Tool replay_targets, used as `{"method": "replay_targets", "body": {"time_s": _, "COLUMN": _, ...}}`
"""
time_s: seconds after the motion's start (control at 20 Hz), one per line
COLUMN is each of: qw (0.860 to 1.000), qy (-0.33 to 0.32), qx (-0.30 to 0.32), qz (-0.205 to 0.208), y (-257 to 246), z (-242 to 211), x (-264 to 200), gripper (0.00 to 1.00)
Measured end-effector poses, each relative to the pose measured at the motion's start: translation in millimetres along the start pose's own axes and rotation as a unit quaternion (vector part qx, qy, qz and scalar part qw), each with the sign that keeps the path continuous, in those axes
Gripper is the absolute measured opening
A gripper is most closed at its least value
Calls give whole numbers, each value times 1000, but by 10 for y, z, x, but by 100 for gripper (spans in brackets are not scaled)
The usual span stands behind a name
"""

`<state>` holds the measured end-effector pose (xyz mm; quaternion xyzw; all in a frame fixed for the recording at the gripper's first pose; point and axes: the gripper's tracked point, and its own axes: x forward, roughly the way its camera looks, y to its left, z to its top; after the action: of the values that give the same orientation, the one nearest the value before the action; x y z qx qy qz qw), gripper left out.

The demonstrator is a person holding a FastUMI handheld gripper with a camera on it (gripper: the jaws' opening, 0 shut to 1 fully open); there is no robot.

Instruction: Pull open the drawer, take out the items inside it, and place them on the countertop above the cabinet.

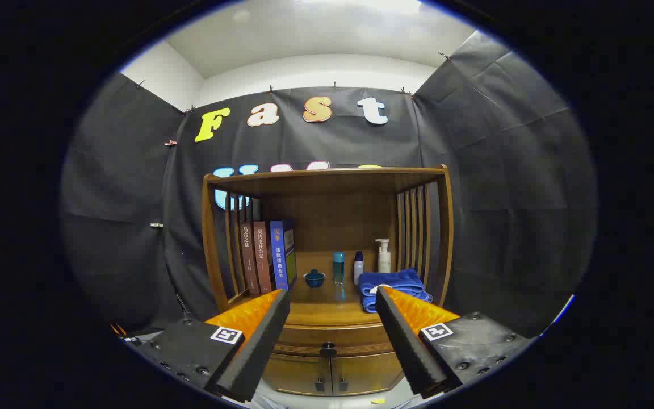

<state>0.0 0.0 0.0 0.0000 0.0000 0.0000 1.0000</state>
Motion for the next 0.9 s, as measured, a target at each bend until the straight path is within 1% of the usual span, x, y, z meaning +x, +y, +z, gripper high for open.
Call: {"method": "replay_targets", "body": {"time_s": 0.9, "qw": 1000, "qy": 0, "qx": -9, "qz": -6, "y": -11, "z": -7, "x": -38, "gripper": 98}}
